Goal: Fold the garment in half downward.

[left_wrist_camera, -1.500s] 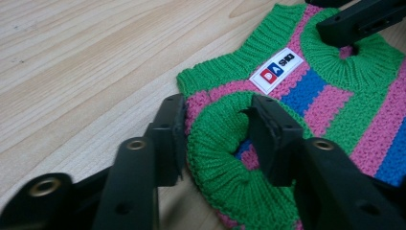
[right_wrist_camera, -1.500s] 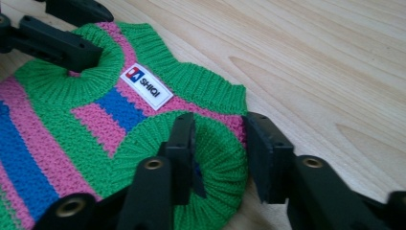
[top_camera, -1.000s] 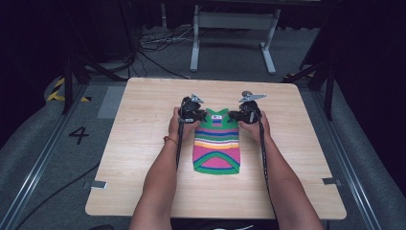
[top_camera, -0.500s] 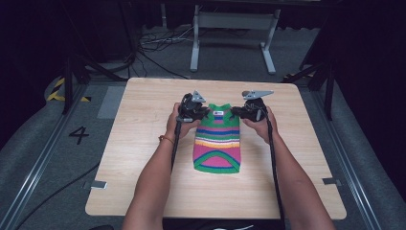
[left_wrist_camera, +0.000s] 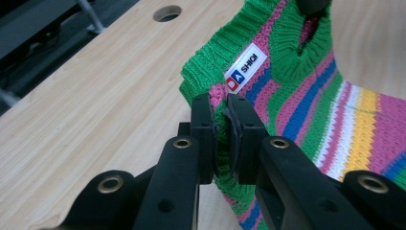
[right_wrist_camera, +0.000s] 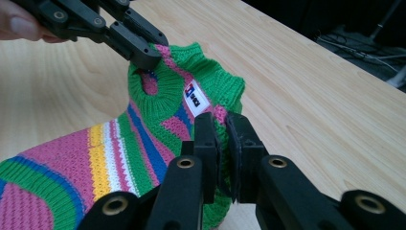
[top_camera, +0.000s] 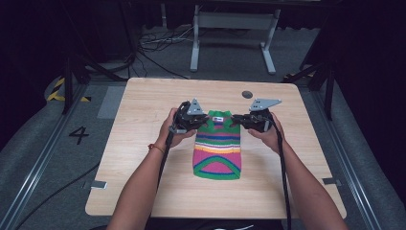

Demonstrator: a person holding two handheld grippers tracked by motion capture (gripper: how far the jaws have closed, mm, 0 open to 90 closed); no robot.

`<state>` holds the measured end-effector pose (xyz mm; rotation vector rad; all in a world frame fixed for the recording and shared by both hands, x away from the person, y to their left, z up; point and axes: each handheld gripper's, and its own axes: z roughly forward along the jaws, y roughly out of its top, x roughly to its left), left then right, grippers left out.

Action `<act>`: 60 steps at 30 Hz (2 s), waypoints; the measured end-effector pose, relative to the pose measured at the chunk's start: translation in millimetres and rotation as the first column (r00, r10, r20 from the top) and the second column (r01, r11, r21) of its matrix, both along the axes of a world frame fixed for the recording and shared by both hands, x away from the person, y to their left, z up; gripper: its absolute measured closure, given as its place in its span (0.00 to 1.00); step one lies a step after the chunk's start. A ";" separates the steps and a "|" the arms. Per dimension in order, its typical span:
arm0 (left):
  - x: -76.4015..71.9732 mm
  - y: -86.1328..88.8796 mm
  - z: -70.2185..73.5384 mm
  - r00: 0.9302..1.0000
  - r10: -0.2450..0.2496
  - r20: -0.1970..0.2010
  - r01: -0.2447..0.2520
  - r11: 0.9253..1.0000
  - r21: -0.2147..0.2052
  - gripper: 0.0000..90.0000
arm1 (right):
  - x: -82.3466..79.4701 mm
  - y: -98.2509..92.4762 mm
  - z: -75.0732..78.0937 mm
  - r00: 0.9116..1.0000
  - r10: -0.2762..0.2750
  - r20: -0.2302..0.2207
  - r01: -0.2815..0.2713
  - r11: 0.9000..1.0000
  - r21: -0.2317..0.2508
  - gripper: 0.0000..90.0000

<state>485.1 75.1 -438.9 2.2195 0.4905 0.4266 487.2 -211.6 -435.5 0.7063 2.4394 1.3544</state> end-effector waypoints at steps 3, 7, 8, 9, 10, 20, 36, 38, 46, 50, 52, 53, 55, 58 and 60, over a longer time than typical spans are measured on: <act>-7.4 3.7 1.2 1.000 -0.018 0.019 0.018 1.000 -0.007 0.91 | -8.6 -1.9 0.5 1.000 0.021 0.010 -0.022 1.000 0.015 0.93; -14.8 5.0 3.5 0.998 -0.054 0.040 0.055 0.998 -0.011 0.92 | -15.3 -2.3 1.6 0.999 0.045 0.026 -0.046 0.999 0.027 0.93; -17.7 4.0 4.5 0.996 -0.071 0.054 0.072 0.997 -0.004 0.92 | -16.9 -1.6 2.6 0.998 0.060 0.031 -0.061 0.998 0.031 0.93; -20.9 3.0 5.0 0.994 -0.087 0.059 0.087 0.996 0.000 0.92 | -18.7 -0.9 3.5 0.997 0.074 0.035 -0.075 0.997 0.029 0.93; -24.3 2.0 5.4 0.992 -0.108 0.063 0.107 0.994 0.008 0.92 | -21.4 -0.4 4.4 0.995 0.091 0.037 -0.091 0.996 0.023 0.93; -60.8 12.5 -1.8 0.976 -0.204 0.075 0.199 0.977 0.070 0.91 | -60.3 -11.3 0.2 0.973 0.228 0.038 -0.227 0.974 -0.018 0.92; -121.3 17.6 -29.5 0.936 -0.350 0.024 0.340 0.922 0.187 0.85 | -126.6 -8.4 -31.7 0.925 0.380 -0.017 -0.377 0.911 -0.164 0.88; -128.9 20.2 -34.5 0.933 -0.359 -0.005 0.353 0.913 0.206 0.83 | -131.0 -10.0 -33.7 0.922 0.386 -0.021 -0.384 0.907 -0.172 0.86; -133.3 39.7 -33.9 0.958 -0.285 -0.040 0.288 0.944 0.161 0.73 | -149.2 -16.7 -33.2 0.935 0.353 -0.030 -0.352 0.918 -0.181 0.77; -130.7 39.2 -29.1 0.968 -0.246 -0.043 0.250 0.963 0.103 0.65 | -153.0 -14.3 -31.0 0.949 0.316 -0.023 -0.315 0.933 -0.173 0.77; -131.8 33.1 -27.6 0.967 -0.250 -0.050 0.253 0.965 0.066 0.64 | -153.8 -11.4 -30.4 0.952 0.305 -0.023 -0.305 0.938 -0.166 0.77; -132.7 28.5 -27.7 0.965 -0.254 -0.058 0.258 0.964 0.061 0.64 | -154.3 -9.4 -30.5 0.952 0.307 -0.023 -0.306 0.938 -0.162 0.78; -135.2 18.5 -30.3 0.957 -0.282 -0.066 0.286 0.955 0.079 0.66 | -154.8 -4.6 -31.6 0.952 0.304 -0.018 -0.303 0.938 -0.171 0.81; -138.8 6.3 -40.4 0.944 -0.313 -0.106 0.324 0.939 0.118 0.76 | -155.1 1.9 -35.5 0.953 0.302 -0.024 -0.301 0.937 -0.178 0.86; -138.9 3.3 -47.8 0.942 -0.310 -0.126 0.326 0.936 0.132 0.79 | -154.2 4.9 -40.9 0.955 0.295 -0.033 -0.296 0.937 -0.188 0.88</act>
